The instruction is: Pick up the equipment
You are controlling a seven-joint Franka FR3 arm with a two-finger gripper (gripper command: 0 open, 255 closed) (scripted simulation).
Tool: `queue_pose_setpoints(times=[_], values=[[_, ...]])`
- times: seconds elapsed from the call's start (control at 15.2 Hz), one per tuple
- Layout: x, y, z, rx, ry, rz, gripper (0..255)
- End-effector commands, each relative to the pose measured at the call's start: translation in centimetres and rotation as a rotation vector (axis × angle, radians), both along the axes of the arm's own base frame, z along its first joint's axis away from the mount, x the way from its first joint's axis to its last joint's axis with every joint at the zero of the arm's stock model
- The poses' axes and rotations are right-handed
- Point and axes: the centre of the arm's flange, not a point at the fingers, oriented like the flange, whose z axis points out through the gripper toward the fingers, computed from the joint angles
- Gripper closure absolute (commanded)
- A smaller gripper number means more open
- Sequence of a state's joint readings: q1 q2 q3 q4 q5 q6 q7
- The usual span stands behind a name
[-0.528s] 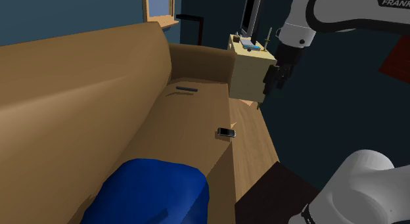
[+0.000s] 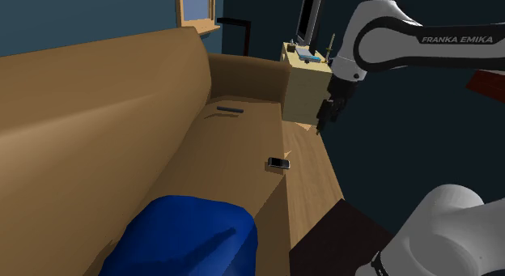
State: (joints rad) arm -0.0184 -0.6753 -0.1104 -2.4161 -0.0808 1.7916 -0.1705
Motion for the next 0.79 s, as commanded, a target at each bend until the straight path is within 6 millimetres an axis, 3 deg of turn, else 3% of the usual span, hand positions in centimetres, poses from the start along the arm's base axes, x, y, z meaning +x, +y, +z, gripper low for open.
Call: queue_pose_setpoints(times=[0.0,0.73], values=[[1.3,-1.2,-2.0,0.000,-0.001,0.031,0],[7.6,-6.6,-14.1,0.004,0.005,0.191,0]])
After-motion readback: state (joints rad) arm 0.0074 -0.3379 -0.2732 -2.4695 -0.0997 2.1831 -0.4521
